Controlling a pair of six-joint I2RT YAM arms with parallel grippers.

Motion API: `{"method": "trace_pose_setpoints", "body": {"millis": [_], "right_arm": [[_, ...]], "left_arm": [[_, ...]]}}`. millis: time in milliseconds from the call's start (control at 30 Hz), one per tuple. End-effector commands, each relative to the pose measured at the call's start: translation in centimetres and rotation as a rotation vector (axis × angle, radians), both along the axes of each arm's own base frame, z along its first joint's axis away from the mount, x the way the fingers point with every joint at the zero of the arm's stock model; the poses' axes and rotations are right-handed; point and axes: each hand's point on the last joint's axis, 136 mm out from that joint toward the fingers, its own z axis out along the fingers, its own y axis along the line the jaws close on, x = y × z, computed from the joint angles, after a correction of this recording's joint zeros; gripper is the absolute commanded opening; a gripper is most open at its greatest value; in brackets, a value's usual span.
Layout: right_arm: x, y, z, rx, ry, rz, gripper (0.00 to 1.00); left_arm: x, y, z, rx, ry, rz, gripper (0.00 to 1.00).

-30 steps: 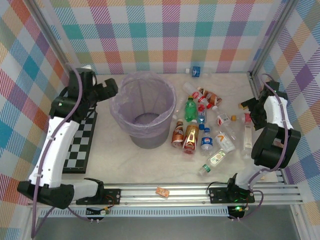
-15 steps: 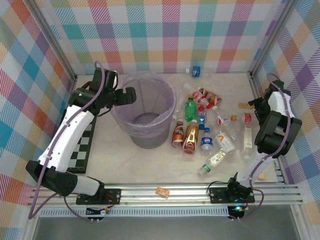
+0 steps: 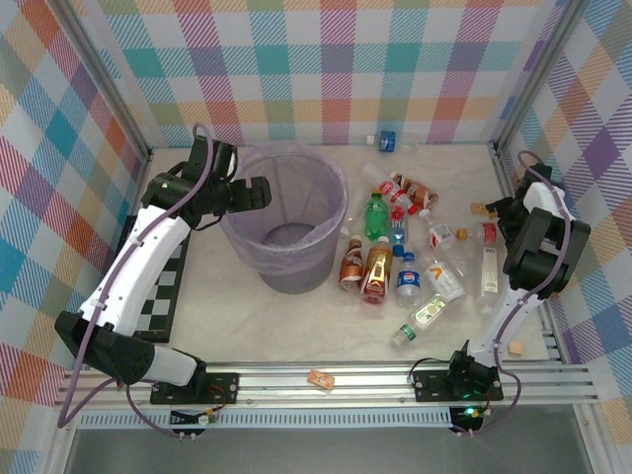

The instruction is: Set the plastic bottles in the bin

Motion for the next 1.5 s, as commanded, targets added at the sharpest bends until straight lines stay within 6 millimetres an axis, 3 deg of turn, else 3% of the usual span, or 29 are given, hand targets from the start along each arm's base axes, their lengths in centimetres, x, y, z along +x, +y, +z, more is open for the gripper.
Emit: {"method": "trace_pose_setpoints", "body": {"millis": [0, 200, 433, 700, 1033, 1233, 1467], "right_arm": [[0.7, -0.4, 0.0, -0.008, -0.037, 0.008, 0.85], [0.7, -0.3, -0.1, -0.006, -0.044, 0.025, 0.72], [0.6, 0.1, 1.8, -0.015, -0.074, 0.057, 0.59], [0.6, 1.4, 6.1, 0.005, -0.157, 0.121, 0.57], [-0.4, 4.0, 13.8, 0.010, -0.293, 0.221, 0.54], [-1.1, 8.3, 20.0, -0.024, -0.399, 0.363, 0.50], [-1.7, 19.1, 28.8, -0.036, -0.594, 0.649, 0.47]], "left_arm": [[-0.5, -0.8, -0.6, -0.020, 0.017, -0.020, 0.99], [-0.9, -0.7, -0.6, -0.027, 0.011, -0.020, 0.99], [-0.9, -0.8, -0.7, -0.030, 0.008, -0.029, 0.99], [-0.7, -1.5, -0.1, -0.035, -0.011, -0.083, 1.00], [-1.1, -1.9, 0.0, -0.049, -0.026, -0.115, 1.00], [-1.3, -2.0, 0.0, -0.055, -0.028, -0.129, 1.00], [-1.3, -2.0, 0.0, -0.052, -0.037, -0.136, 1.00]]}}
